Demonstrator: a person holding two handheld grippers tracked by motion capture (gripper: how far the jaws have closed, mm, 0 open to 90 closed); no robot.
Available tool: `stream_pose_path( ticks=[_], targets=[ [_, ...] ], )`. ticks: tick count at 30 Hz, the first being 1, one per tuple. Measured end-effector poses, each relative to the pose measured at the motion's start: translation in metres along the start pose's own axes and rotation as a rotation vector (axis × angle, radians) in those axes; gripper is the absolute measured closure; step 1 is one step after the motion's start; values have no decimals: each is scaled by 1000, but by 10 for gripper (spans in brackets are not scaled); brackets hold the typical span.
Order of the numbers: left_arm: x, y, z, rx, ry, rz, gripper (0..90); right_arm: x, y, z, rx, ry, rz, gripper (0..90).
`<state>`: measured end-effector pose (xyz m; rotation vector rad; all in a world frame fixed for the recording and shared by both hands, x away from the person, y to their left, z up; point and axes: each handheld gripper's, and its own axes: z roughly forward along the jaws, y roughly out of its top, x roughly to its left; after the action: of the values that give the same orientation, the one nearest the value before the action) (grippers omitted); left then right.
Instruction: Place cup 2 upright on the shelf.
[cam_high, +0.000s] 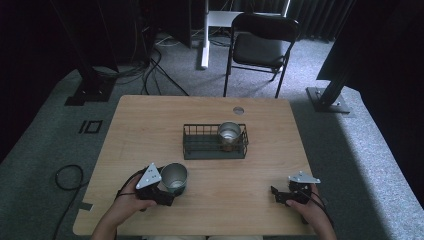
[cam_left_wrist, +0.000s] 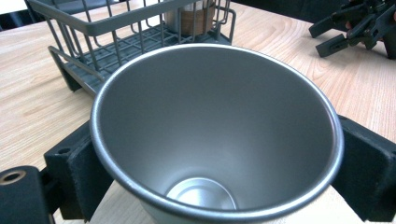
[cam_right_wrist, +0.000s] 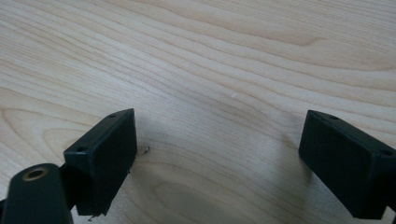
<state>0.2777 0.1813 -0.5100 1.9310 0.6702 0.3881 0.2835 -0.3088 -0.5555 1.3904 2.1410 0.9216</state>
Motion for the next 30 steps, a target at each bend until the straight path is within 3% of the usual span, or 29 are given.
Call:
stream_pose_path(
  ticks=[9,19,30],
  targets=[
    [-4,2,7,-13,11,16,132,0,0,0,0,0,0,111],
    [-8,6,12,-10,14,12,138,0,0,0,0,0,0,111],
    [-11,23,15,-18,13,0,139,0,0,0,0,0,1,111]
  ],
)
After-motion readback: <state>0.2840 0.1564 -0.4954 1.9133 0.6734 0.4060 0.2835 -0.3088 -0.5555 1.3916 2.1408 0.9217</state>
